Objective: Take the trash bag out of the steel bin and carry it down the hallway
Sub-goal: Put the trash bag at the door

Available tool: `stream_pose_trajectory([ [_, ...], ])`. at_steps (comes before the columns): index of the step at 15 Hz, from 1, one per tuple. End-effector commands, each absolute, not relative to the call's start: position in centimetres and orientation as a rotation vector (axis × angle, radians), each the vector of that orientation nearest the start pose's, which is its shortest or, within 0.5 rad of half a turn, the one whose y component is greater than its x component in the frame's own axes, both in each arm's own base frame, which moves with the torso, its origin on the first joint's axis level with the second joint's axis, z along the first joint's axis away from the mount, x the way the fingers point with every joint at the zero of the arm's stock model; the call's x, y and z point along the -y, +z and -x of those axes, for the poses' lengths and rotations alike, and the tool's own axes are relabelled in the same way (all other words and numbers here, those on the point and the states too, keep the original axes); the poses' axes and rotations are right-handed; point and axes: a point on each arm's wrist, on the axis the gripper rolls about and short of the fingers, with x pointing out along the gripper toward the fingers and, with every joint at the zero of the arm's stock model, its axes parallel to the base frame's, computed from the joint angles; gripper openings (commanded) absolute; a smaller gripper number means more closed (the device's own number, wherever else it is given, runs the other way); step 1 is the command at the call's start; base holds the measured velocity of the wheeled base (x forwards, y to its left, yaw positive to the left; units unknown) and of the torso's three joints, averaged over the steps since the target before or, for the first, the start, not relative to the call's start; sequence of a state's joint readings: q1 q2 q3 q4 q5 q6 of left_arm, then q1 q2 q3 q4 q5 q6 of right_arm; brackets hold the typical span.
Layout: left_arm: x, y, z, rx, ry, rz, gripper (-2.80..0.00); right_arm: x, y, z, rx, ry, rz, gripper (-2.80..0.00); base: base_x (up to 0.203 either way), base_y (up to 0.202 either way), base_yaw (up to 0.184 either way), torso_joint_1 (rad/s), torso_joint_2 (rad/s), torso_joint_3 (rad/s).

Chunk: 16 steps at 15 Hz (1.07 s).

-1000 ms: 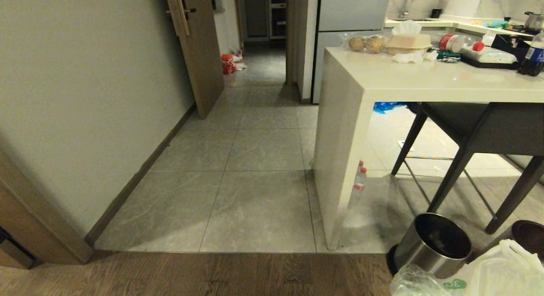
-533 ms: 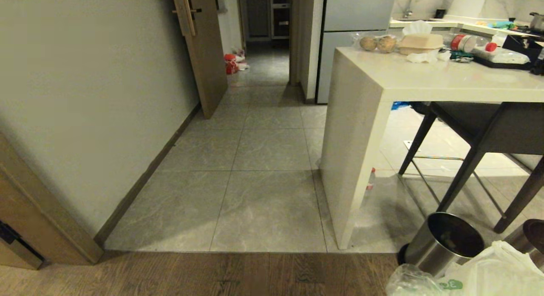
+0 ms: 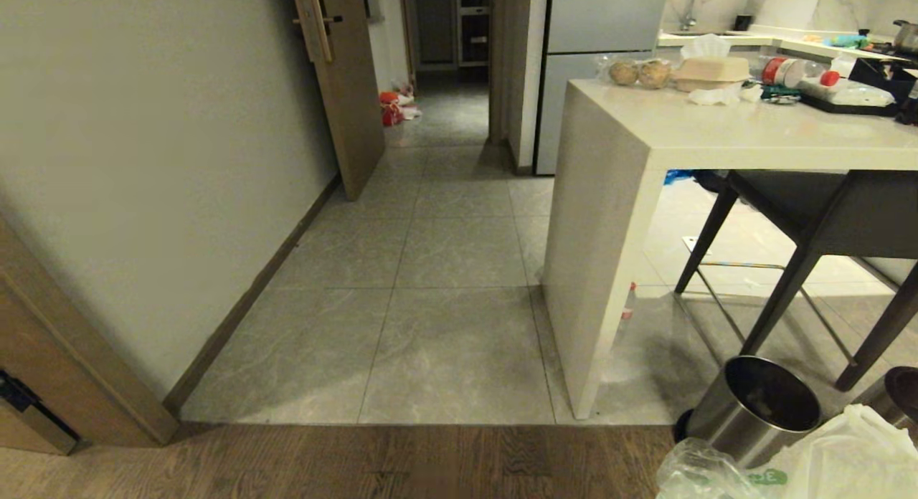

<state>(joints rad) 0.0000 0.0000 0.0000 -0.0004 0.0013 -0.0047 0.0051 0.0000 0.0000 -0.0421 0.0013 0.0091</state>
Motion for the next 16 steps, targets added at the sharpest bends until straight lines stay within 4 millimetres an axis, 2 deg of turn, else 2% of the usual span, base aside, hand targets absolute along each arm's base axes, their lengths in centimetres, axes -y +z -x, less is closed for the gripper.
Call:
stream_pose_trajectory([
  [1,0.0,7.51,2.26,-0.003,0.002,0.006,-2.8,0.01,7.61,2.17,0.028,0.006,-0.009,-2.8,-0.003,0.147,0.001,0.009,0.0,0.007],
  [10,0.0,7.55,2.28,0.0,0.002,0.003,-2.8,0.01,7.61,2.17,0.028,0.006,-0.011,-2.8,0.0,0.185,0.002,0.003,0.0,0.003],
  [14,0.0,7.54,2.27,-0.002,0.002,0.005,-2.8,0.01,7.61,2.17,0.028,0.006,-0.011,-2.8,0.0,0.02,-0.001,0.001,0.0,0.002],
  [16,0.0,7.51,2.26,-0.003,0.002,0.006,-2.8,0.01,7.61,2.17,0.028,0.006,-0.011,-2.8,0.119,0.007,-0.003,0.006,0.0,0.0],
])
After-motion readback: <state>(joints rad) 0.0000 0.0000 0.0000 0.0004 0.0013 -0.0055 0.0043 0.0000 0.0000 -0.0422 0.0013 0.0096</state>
